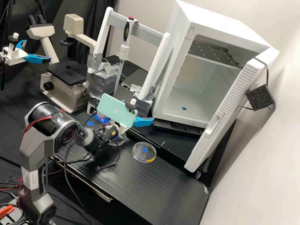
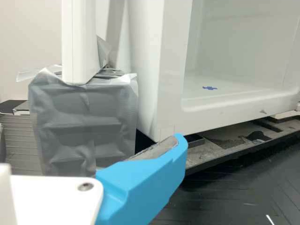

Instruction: Open the bottle

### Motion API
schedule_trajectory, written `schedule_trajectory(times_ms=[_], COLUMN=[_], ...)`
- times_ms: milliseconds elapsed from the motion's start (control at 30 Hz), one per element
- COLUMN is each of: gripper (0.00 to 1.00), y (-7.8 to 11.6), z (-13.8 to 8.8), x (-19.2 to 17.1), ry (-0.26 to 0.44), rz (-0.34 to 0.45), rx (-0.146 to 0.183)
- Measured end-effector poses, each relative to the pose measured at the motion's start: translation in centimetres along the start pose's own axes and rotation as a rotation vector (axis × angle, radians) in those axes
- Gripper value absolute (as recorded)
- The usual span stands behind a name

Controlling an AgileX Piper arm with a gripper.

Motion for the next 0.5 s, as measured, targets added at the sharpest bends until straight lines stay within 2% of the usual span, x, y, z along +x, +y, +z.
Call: schedule_trajectory(times_ms=[200, 300, 367, 500], gripper=[1.00, 1.00, 1.00, 1.00], y=[0.0, 0.1, 0.3, 0.6], z=[0.0, -0.2, -0.6, -1.8], x=[-0.2, -1.4, -2.4, -4.7], ry=[-0.001, 0.009, 0.034, 0.109], rz=[-0.001, -0.001, 0.007, 0.039], rx=[0.000, 0.002, -0.001, 0.015])
